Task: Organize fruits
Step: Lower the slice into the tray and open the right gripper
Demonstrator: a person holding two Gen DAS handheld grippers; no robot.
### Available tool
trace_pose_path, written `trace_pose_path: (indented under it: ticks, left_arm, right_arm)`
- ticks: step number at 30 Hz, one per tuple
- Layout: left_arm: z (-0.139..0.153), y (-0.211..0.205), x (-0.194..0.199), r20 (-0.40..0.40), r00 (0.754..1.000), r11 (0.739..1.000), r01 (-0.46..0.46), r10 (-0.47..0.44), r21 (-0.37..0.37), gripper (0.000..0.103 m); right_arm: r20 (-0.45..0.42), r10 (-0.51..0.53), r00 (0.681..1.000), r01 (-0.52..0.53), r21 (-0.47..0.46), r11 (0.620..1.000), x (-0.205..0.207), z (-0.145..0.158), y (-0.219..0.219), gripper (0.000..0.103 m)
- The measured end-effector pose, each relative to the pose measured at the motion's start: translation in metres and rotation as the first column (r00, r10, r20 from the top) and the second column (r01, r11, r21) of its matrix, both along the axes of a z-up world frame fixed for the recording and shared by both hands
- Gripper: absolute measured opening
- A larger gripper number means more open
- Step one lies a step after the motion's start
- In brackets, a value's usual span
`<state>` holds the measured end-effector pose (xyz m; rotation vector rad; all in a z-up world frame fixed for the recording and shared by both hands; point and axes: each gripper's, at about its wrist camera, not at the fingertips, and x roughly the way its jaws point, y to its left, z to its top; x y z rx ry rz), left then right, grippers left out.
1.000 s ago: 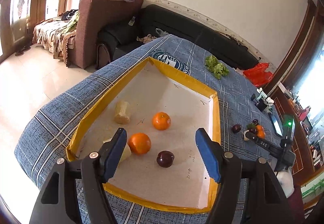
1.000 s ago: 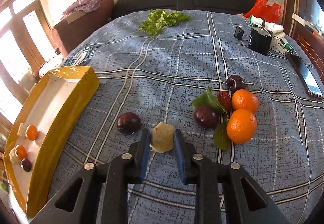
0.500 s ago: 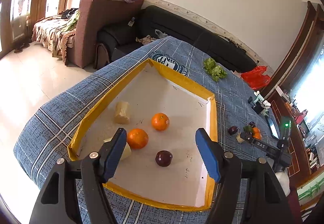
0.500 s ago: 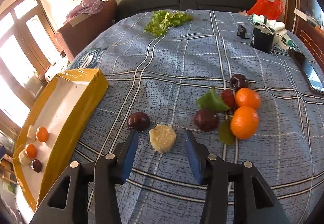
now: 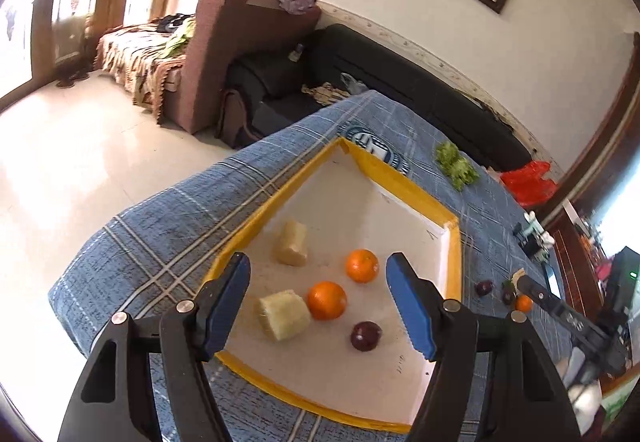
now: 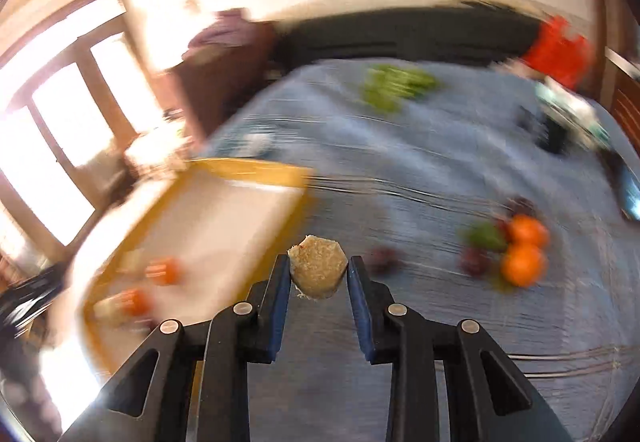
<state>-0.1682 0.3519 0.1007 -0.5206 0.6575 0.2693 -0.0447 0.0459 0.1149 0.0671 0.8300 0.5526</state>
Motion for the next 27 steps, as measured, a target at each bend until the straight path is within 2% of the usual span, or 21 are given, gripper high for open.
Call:
trace_pose_path:
  ticks: [2, 5, 10, 13, 18, 22, 24, 27]
  left_arm:
    - [-0.002, 0.006, -0.003, -0.004, 1.000, 1.000, -0.016, 0.016, -0.004, 0.072]
    - [-0.004, 0.015, -0.008, -0.006, 1.000, 1.000, -0.026, 0.026, -0.017, 0.075]
    - [-0.006, 0.022, -0.013, 0.006, 1.000, 0.999, -0.015, 0.015, -0.038, 0.075]
    - [-0.006, 0.022, -0.015, 0.010, 1.000, 0.999, -0.007, 0.008, -0.043, 0.075]
    - [-0.005, 0.019, -0.017, 0.010, 1.000, 1.000, -0.001, 0.001, -0.031, 0.075]
    - [0.000, 0.010, -0.017, 0.007, 1.000, 1.000, -0.003, 0.003, -0.009, 0.077]
    - [0.003, 0.003, -0.015, 0.001, 1.000, 1.000, 0.003, -0.003, 0.010, 0.080]
    - [0.009, -0.013, -0.011, -0.003, 1.000, 0.999, 0.030, -0.030, 0.043, 0.084]
  right_arm:
    - [0.007, 0.104, 0.995, -0.104, -0.004, 0.995, -0.014, 0.005, 0.034, 0.032]
    - [-0.005, 0.226, 0.974, -0.226, -0.059, 0.972, -0.034, -0.008, 0.087, 0.032]
    - [-0.050, 0.284, 0.957, -0.289, -0.143, 0.947, -0.049, -0.039, 0.135, 0.032]
    - [-0.069, 0.304, 0.950, -0.312, -0.183, 0.932, -0.054, -0.053, 0.144, 0.033]
    - [-0.090, 0.288, 0.953, -0.299, -0.156, 0.941, -0.049, -0.055, 0.143, 0.035]
    - [-0.061, 0.262, 0.963, -0.268, -0.124, 0.955, -0.048, -0.041, 0.129, 0.042]
    - [-0.043, 0.239, 0.970, -0.243, -0.110, 0.964, -0.048, -0.033, 0.114, 0.043]
    - [-0.017, 0.175, 0.984, -0.176, -0.084, 0.981, -0.047, -0.023, 0.074, 0.050]
